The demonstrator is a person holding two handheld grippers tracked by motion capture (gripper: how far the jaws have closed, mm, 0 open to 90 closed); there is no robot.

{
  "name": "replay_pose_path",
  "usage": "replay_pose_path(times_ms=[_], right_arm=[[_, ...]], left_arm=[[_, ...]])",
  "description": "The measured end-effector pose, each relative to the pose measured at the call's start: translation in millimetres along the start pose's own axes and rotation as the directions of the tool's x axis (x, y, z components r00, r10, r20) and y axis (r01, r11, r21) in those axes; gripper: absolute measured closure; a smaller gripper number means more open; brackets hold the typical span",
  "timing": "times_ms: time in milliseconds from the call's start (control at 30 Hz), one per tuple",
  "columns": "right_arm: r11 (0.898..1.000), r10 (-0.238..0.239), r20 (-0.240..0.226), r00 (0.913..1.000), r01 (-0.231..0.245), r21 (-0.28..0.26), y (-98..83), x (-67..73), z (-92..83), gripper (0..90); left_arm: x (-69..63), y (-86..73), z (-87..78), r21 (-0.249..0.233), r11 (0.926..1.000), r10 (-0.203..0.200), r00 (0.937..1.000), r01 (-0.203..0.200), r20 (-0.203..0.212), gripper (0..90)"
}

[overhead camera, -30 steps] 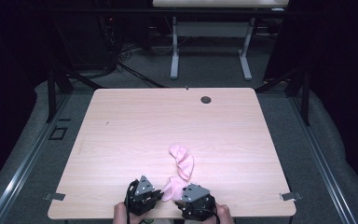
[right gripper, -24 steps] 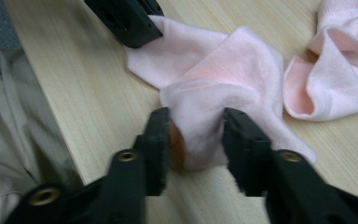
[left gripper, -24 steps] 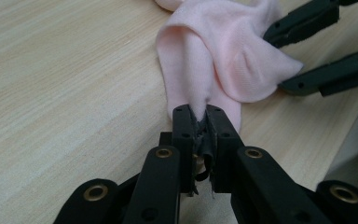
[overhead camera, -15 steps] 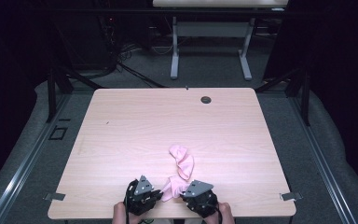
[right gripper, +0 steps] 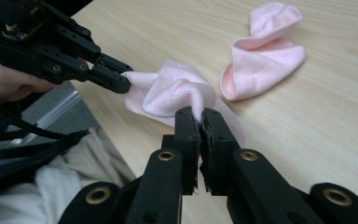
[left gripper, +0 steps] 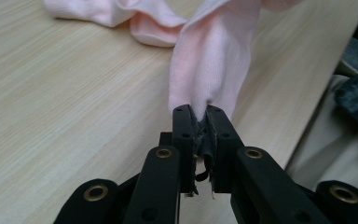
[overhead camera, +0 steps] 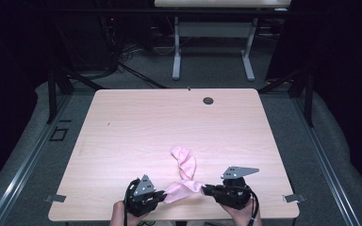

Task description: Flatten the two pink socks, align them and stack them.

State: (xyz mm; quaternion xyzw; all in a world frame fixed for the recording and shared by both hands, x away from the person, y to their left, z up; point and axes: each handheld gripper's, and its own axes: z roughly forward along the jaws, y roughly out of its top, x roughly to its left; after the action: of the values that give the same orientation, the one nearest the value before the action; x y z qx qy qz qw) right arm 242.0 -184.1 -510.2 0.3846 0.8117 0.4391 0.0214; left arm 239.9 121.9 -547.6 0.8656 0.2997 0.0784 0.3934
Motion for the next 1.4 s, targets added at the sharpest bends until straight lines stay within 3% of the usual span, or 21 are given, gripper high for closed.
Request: replay_pose_path(times_ms=[100, 233, 367, 400, 433, 567, 633, 733, 900, 1000, 1133, 1267, 1400], right_arm=[[0.998, 0.060, -0.014, 0.9981, -0.059, 0.030, -1.3, -5.5, -6.4, 85.0], [0.990, 0.106, 0.040, 0.9935, -0.110, 0.090, -9.7, -23.8, 10.6, 77.7], [0.990, 0.081, 0.143, 0.9864, -0.096, 0.102, -13.1, -32.5, 26.9, 65.4], [0.992, 0.066, 0.151, 0.9863, -0.082, 0.101, -12.9, -33.7, 28.2, 62.7], [0.992, 0.070, 0.158, 0.9850, -0.085, 0.093, -12.4, -34.4, 29.2, 60.0], [0.995, 0.054, 0.142, 0.9884, -0.065, 0.077, -5.1, -35.9, 28.5, 54.5], [0.995, 0.048, 0.141, 0.9888, -0.059, 0.075, -0.1, -37.1, 28.8, 51.9], [0.995, 0.024, 0.149, 0.9885, -0.038, 0.095, 6.0, -39.7, 32.1, 49.0], [0.992, -0.047, 0.162, 0.9857, 0.027, 0.119, 5.9, -38.6, 36.4, 49.7], [0.992, -0.054, 0.148, 0.9876, 0.036, 0.122, 2.4, -35.6, 39.9, 52.0], [0.984, -0.082, 0.150, 0.9853, 0.056, 0.170, -4.0, -30.9, 51.6, 55.7], [0.979, -0.109, 0.197, 0.9743, 0.071, 0.192, -10.5, -25.6, 61.4, 65.5], [0.980, -0.104, 0.192, 0.9759, 0.068, 0.185, -14.8, -23.6, 65.0, 75.4]], left_arm=[[-2.2, 1.9, 1.9, 0.035, 0.9990, 0.027, 0.9996, -0.028, 0.008, 83.8], [2.0, -0.3, 12.7, 0.085, 0.9957, 0.036, 0.9993, -0.036, 0.001, 83.5], [7.2, -1.2, 17.4, 0.097, 0.9949, 0.031, 0.9988, -0.027, -0.038, 80.3], [8.5, -1.0, 16.9, 0.094, 0.9954, 0.024, 0.9983, -0.019, -0.054, 75.8], [9.9, -1.1, 16.2, 0.086, 0.9963, 0.002, 0.9977, 0.004, -0.068, 67.4], [14.3, -1.8, 8.8, 0.053, 0.9966, -0.057, 0.9934, 0.063, -0.099, 51.7], [13.6, -2.4, 6.1, 0.043, 0.9962, -0.070, 0.9905, 0.076, -0.118, 45.7], [10.3, -3.7, 4.0, 0.054, 0.9963, -0.059, 0.9889, 0.067, -0.137, 43.3], [-2.0, -5.6, 4.1, 0.049, 0.9984, -0.022, 0.9921, 0.028, -0.124, 44.2], [-9.4, -4.2, 8.0, 0.054, 0.9985, 0.013, 0.9941, -0.007, -0.108, 45.8], [-13.7, -0.8, 15.6, 0.050, 0.9986, 0.024, 0.9945, -0.019, -0.102, 46.1], [-16.9, 1.7, 21.1, 0.054, 0.9980, 0.039, 0.9946, -0.034, -0.096, 46.3], [-18.8, 3.3, 26.3, 0.044, 0.9983, 0.042, 0.9943, -0.038, -0.098, 46.4]])
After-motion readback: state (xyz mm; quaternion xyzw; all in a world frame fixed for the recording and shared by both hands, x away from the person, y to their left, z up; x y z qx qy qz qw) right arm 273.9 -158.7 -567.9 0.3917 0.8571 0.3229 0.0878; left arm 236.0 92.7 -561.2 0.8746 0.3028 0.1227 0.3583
